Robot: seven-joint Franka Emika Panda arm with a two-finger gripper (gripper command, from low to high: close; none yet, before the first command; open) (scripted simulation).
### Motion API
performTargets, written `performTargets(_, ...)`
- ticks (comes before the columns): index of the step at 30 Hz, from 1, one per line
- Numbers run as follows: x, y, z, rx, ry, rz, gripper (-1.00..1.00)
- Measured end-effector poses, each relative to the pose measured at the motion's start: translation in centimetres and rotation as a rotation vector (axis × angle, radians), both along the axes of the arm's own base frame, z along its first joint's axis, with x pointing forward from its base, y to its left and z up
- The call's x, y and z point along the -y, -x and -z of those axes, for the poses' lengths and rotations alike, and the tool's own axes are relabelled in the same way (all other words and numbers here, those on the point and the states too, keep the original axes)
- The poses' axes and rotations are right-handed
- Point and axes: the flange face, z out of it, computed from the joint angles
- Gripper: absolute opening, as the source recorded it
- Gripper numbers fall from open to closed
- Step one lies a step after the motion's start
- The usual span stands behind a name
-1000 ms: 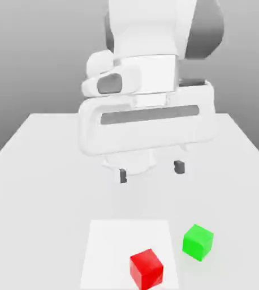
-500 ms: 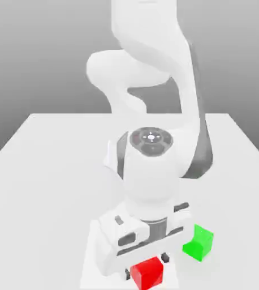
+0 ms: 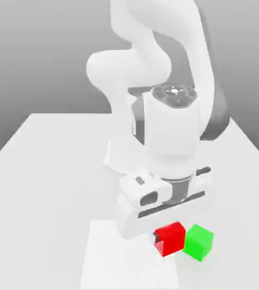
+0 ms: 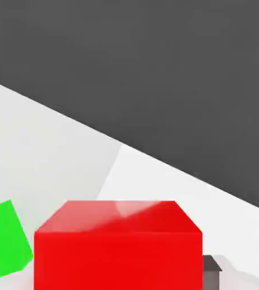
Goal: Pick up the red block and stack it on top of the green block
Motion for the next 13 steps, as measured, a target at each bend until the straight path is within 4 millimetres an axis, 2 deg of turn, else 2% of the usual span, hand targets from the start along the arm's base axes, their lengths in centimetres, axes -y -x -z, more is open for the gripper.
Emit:
performTargets(4, -4.8, 3.9, -1.3, 0.005, 0.013, 0.011, -1.00)
performTargets(5, -6.0, 4.6, -0.8, 0.006, 0.016, -0.004, -1.00)
performTargets(6, -6.4, 4.9, 0.0, 0.007, 0.018, -0.009, -1.00)
performTargets(7, -5.3, 4.4, 1.0, 0.007, 0.018, 0.025, -1.00)
performTargets(9, -4.8, 4.3, 3.2, 0.007, 0.019, 0.039, -1.00)
performTargets(10, -4.8, 4.4, 4.3, 0.007, 0.019, 0.040, 1.00)
performTargets(13, -4.8, 4.4, 4.3, 0.007, 0.019, 0.040, 1.00)
